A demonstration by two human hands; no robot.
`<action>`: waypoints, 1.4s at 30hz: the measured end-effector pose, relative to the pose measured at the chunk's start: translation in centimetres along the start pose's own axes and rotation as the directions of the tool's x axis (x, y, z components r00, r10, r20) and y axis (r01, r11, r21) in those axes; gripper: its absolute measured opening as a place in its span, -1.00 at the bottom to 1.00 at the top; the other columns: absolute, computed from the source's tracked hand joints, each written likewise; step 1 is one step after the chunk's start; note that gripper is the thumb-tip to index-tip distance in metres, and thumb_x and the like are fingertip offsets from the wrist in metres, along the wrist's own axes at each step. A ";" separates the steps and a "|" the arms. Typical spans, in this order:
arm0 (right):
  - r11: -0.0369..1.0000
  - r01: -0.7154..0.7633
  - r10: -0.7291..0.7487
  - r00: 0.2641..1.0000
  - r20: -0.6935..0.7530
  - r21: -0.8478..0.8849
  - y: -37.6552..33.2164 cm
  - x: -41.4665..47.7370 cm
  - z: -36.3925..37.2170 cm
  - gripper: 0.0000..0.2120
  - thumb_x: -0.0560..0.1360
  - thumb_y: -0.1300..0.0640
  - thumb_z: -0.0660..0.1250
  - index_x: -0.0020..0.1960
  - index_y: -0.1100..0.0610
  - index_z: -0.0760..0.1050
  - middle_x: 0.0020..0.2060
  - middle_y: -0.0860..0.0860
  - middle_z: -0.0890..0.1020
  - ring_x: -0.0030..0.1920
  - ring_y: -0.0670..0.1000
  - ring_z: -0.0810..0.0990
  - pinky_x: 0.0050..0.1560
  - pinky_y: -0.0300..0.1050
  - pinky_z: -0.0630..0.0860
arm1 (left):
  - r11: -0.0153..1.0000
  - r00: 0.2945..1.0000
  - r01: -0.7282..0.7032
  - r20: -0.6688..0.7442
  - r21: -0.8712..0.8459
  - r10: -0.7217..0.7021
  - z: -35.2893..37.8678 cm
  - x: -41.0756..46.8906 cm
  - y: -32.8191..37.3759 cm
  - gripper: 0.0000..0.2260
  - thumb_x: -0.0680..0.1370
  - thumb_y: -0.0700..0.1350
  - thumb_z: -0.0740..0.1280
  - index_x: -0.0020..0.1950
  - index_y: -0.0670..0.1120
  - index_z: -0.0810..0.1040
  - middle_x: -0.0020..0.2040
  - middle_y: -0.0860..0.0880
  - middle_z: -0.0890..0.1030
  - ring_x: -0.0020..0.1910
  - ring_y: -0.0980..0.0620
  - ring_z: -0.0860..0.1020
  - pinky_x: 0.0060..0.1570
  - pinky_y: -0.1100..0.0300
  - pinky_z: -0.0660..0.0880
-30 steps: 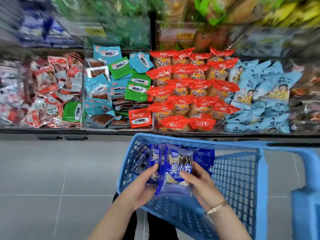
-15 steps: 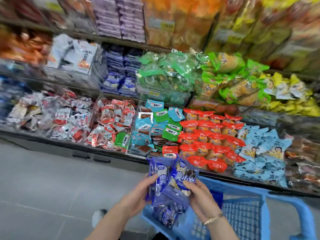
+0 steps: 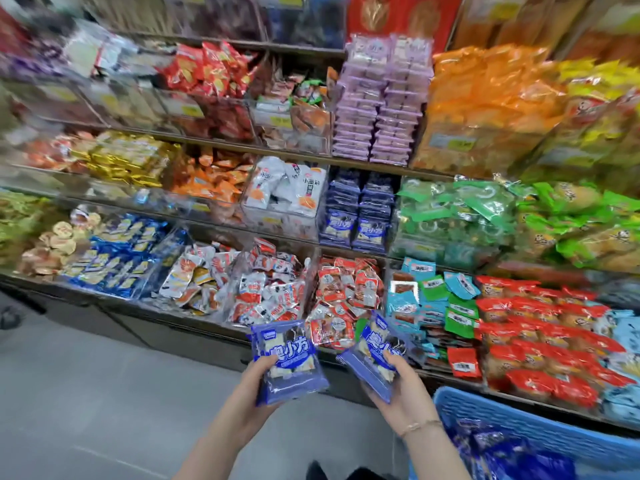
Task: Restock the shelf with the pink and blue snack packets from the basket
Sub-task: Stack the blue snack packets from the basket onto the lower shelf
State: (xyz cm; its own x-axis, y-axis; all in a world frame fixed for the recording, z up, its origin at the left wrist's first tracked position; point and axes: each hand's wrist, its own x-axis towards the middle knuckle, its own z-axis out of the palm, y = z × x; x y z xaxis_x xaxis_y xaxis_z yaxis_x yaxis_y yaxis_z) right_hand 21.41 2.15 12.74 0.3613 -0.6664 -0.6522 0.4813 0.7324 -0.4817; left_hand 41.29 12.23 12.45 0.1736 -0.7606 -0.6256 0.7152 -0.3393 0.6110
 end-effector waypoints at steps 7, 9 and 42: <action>0.999 0.028 -0.028 1.000 -0.004 -0.030 -0.9 2.3 2.0 -0.80 0.51 0.39 0.09 -0.21 0.22 0.41 -0.26 0.20 0.62 -0.21 0.13 0.61 -0.20 -0.06 0.55 | 0.999 0.996 -0.032 -0.080 -0.025 0.030 -1.1 3.2 5.2 -0.85 0.55 -0.17 0.24 0.07 -0.15 0.56 -0.16 -0.12 0.71 -0.32 -0.01 0.67 -0.43 0.20 0.56; 0.997 0.027 -0.028 1.000 -0.012 -0.073 -1.8 3.3 2.6 -0.76 0.51 0.39 0.12 -0.25 0.27 0.49 -0.23 0.21 0.63 -0.17 0.14 0.58 -0.14 -0.05 0.49 | 0.999 0.997 -0.024 -0.074 -0.033 0.022 -0.6 4.3 6.6 -0.88 0.56 -0.17 0.25 -0.02 -0.14 0.57 -0.21 -0.10 0.71 -0.35 -0.01 0.67 -0.47 0.20 0.55; 0.845 0.147 -0.254 0.956 -0.144 -0.514 -18.7 32.1 20.0 -0.94 0.54 0.23 0.22 -0.12 0.18 0.41 -0.22 0.06 0.46 -0.46 -0.02 0.34 -0.51 -0.22 0.27 | 0.983 0.983 -0.182 -0.019 -0.013 0.182 4.9 23.3 26.1 -0.67 0.34 -0.07 0.39 0.09 -0.08 0.55 -0.10 -0.11 0.69 -0.17 -0.12 0.62 -0.14 0.02 0.48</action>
State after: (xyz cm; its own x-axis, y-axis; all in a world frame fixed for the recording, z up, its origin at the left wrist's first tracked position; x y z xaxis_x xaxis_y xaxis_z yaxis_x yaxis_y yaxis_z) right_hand 40.02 -35.70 12.50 0.1078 -0.8034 -0.5856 0.0491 0.5926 -0.8040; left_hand 60.71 -17.10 16.23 0.3135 -0.7991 -0.5129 0.6805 -0.1876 0.7083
